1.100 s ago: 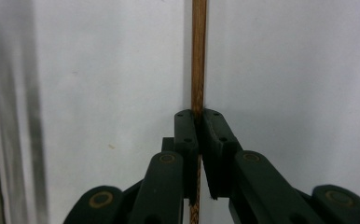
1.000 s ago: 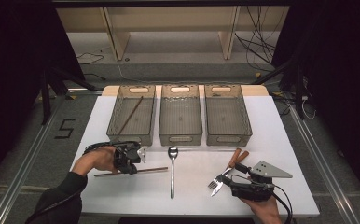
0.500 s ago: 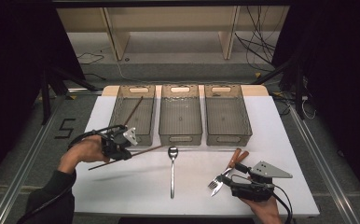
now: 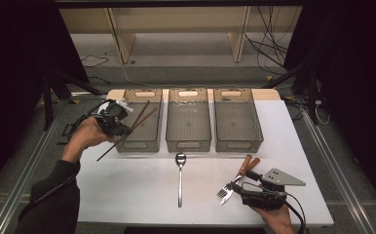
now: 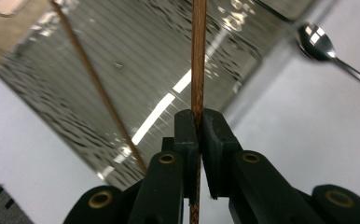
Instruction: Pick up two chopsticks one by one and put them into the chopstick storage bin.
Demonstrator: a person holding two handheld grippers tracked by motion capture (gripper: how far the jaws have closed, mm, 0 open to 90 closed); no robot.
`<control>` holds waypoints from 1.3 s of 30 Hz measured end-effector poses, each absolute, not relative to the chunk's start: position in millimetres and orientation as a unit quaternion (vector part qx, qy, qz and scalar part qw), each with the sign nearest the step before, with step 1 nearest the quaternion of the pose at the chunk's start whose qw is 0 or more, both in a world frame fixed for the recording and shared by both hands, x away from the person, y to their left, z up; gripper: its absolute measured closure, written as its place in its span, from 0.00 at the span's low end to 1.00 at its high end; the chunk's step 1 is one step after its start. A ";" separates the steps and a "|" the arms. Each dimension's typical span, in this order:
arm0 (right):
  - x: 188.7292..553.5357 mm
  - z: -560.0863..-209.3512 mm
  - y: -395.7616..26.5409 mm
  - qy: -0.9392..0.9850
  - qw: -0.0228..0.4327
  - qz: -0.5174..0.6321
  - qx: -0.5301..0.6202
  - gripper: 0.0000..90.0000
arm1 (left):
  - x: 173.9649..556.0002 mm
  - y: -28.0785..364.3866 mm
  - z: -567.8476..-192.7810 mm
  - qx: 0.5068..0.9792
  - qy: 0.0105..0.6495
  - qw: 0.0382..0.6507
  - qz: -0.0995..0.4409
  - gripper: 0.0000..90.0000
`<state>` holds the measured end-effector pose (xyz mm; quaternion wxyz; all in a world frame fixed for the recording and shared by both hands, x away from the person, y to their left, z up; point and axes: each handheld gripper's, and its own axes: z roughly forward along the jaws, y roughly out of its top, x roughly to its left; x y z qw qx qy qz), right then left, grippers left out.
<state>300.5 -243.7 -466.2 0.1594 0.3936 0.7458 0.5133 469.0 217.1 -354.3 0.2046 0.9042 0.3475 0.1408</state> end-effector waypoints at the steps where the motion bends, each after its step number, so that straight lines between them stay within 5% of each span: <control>1: 300.5 -466.2 -243.7 0.745 0.159 0.514 0.394 0.30 | 472.8 217.7 -351.6 0.900 0.354 0.207 0.146 0.94; 17: 300.1 -466.0 -243.9 0.744 0.157 0.516 0.395 0.30 | 536.4 217.5 -328.7 0.863 0.428 0.210 0.171 0.94; 39: 299.9 -465.7 -244.2 0.744 0.156 0.517 0.394 0.30 | 561.3 197.6 -343.5 0.840 0.449 0.245 0.180 0.94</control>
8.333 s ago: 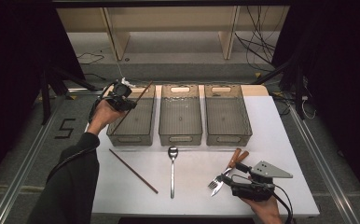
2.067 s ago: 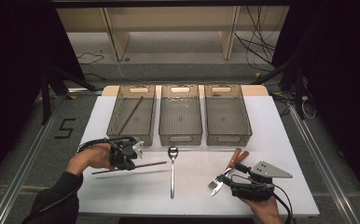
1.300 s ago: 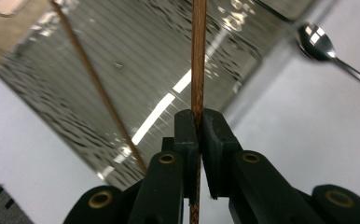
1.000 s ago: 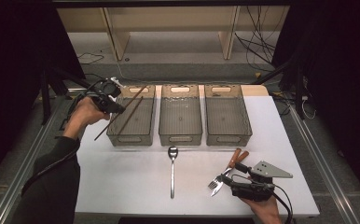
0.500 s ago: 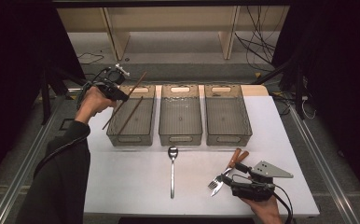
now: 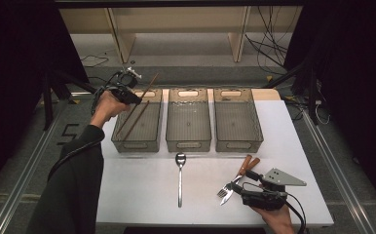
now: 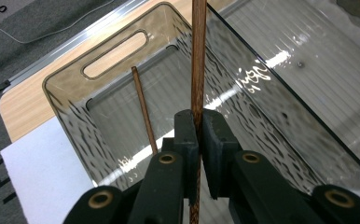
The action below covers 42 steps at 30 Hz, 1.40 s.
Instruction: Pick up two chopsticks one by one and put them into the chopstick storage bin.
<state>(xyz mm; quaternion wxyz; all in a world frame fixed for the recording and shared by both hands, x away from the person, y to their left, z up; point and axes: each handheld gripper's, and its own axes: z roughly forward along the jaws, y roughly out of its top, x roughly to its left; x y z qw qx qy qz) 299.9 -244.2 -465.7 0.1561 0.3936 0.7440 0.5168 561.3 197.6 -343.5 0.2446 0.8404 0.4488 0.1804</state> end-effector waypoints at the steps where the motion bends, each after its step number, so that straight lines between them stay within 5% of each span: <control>1: 299.9 -465.7 -244.2 0.744 0.157 0.517 0.393 0.30 | 561.5 197.8 -345.2 0.839 0.451 0.246 0.179 0.94; 20: 300.0 -466.0 -243.6 0.745 0.155 0.516 0.392 0.30 | 564.8 214.4 -385.1 0.806 0.509 0.261 0.154 0.91; 27: 300.0 -465.9 -243.7 0.745 0.155 0.517 0.392 0.30 | 558.6 210.8 -378.3 0.795 0.528 0.265 0.140 0.56; 42: 299.5 -465.6 -243.5 0.744 0.158 0.517 0.393 0.30 | 498.0 209.0 -367.8 0.775 0.527 0.323 0.133 0.37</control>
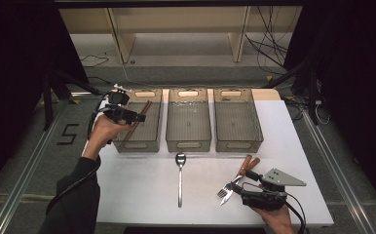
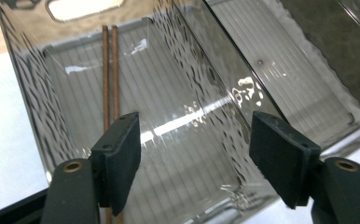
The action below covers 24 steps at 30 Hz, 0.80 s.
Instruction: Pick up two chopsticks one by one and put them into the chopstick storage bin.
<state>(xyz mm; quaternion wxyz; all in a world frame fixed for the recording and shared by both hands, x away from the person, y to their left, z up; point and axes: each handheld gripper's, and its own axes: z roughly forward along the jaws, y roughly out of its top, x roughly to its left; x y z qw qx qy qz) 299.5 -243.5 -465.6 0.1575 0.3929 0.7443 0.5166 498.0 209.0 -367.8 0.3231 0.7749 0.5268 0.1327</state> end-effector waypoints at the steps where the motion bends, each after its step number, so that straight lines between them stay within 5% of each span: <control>1: 299.4 -465.6 -243.6 0.744 0.157 0.516 0.394 0.30 | 494.6 209.9 -369.2 0.772 0.528 0.328 0.132 0.36; 24: 298.6 -464.9 -244.0 0.743 0.161 0.518 0.392 0.30 | 425.9 181.2 -394.1 0.761 0.502 0.385 0.141 0.24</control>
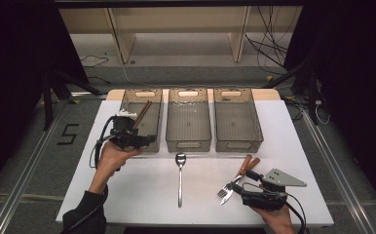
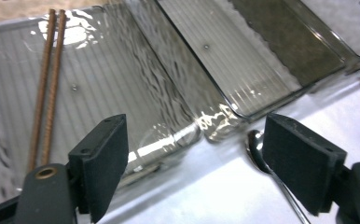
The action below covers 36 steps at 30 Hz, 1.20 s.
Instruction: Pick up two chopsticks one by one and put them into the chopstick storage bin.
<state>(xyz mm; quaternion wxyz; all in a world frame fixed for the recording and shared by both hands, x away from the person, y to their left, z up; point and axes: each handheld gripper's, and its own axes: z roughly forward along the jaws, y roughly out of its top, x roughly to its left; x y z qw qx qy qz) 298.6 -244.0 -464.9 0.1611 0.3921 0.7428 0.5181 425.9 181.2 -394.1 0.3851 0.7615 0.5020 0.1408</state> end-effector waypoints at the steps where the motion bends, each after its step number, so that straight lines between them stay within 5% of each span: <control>1: 298.6 -465.0 -244.1 0.743 0.161 0.518 0.392 0.30 | 424.3 180.2 -395.5 0.762 0.501 0.386 0.142 0.24; 36: 300.1 -466.2 -247.0 0.741 0.164 0.519 0.394 0.30 | 379.7 132.4 -433.4 0.780 0.477 0.372 0.159 0.19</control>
